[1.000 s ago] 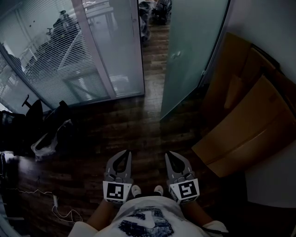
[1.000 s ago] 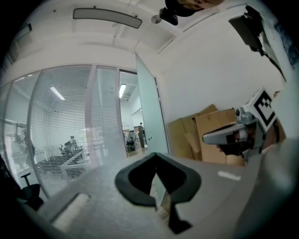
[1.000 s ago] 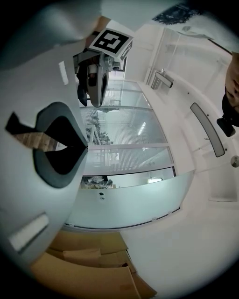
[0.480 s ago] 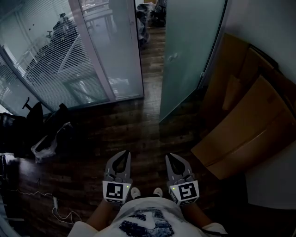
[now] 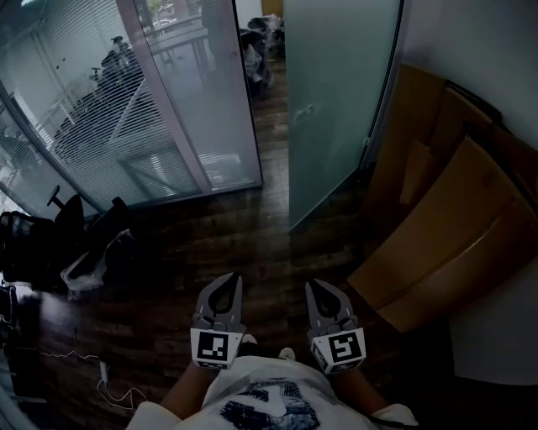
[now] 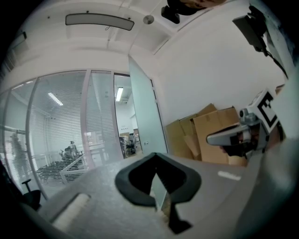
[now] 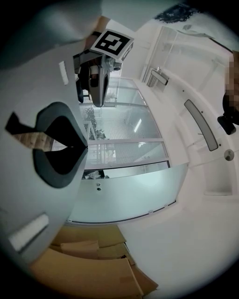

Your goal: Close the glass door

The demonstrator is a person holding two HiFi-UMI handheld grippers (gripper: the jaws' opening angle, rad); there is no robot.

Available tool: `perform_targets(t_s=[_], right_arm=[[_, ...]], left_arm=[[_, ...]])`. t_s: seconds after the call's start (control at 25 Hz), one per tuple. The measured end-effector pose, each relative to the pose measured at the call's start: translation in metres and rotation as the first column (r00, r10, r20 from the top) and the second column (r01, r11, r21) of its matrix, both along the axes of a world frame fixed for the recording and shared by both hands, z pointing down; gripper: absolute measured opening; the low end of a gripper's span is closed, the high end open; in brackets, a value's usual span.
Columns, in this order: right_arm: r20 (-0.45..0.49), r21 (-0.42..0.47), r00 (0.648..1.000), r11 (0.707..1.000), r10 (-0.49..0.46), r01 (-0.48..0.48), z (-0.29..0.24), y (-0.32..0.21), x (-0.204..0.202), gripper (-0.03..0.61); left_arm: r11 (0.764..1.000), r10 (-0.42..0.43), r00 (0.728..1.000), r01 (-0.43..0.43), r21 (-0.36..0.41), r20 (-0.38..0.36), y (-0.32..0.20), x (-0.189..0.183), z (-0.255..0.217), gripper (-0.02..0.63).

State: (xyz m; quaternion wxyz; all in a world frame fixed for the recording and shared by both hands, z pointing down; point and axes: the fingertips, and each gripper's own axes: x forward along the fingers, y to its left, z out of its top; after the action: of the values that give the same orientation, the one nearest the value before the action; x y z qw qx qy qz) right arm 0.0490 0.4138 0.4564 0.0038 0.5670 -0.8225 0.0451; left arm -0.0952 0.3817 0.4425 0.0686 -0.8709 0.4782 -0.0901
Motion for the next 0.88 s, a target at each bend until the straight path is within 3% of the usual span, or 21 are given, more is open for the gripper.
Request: perform_targets(t_s=[0.4, 0.88], right_arm=[[-0.013, -0.046, 1.0, 0.999, -0.001, 0.0, 0.023, -0.032, -0.003, 0.008], [-0.074, -0.057, 0.997, 0.998, 0.004, -0.008, 0.018, -0.171, -0.03, 0.008]], left_arm=[[0.999, -0.018, 1.0, 0.017, -0.028, -0.01, -0.033, -0.012, 0.02, 0.003], [0.999, -0.005, 0.999, 0.004, -0.032, -0.053, -0.182, -0.038, 0.023, 0.003]])
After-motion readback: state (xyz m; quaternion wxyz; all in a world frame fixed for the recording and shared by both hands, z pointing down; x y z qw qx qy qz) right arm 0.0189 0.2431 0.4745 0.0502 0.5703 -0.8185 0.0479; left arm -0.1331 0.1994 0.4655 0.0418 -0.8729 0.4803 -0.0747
